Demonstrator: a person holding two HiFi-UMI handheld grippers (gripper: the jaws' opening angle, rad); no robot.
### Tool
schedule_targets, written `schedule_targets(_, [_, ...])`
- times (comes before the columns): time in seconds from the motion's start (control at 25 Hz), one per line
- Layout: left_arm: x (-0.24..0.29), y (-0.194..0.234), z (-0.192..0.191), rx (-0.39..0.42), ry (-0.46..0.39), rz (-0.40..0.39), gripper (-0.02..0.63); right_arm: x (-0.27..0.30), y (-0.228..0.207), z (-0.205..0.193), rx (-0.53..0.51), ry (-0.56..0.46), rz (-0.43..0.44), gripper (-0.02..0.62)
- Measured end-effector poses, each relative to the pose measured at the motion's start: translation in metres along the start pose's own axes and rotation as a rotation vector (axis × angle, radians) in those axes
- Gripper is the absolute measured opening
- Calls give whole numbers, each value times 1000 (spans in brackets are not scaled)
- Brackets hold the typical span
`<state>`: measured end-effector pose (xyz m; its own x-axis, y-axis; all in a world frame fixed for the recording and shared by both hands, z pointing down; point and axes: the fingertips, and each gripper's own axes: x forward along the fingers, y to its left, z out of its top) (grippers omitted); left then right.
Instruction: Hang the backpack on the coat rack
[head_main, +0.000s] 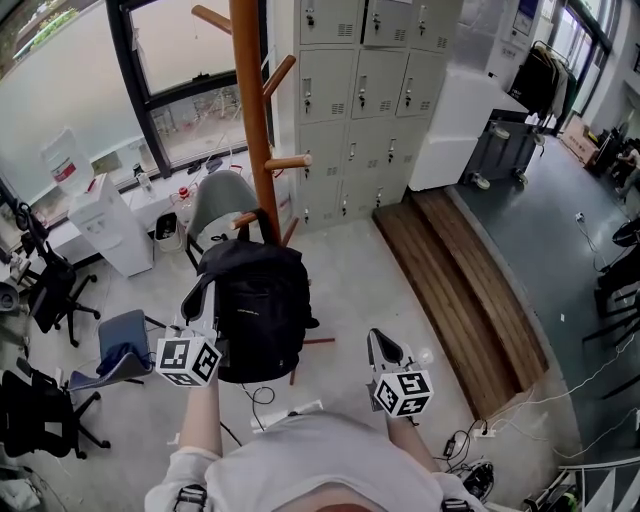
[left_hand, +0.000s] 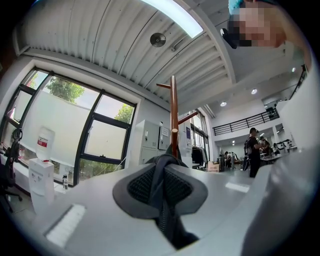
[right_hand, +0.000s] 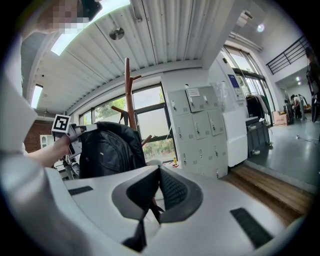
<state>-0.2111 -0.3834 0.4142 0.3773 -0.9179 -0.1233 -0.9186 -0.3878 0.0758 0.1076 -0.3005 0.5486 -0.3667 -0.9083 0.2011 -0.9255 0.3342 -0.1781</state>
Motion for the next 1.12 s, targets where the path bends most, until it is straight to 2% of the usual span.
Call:
schedule_targets(0.32, [-6,-11,-36,-26,87,10,48,2,4,-2,0,7,22,8])
schedule_targets(0.44, [-11,-18,-47,-53,127,7,128,1,9,-3,-3,13,37,9])
schedule_targets(0.52, [-16,-22,-49,-44,136,11,234,1,11,-3,-5,14,46,9])
schedule_targets(0.6, [-21,-26,-46,-10,135,21,264,-1,13,-3,-7,13,51,9])
schedule_targets(0.68, [-28,-29,-40,22,128,27,272,-2,15,-3,-8,14,53,8])
schedule_targets(0.92, [-58,-53,-16,30,54,50,272,-7,16,-4,-8,13,61,8])
schedule_targets(1.12, [-66,-81,-38,6,93,-17,270,-12,17,-6,-11,11,68,8])
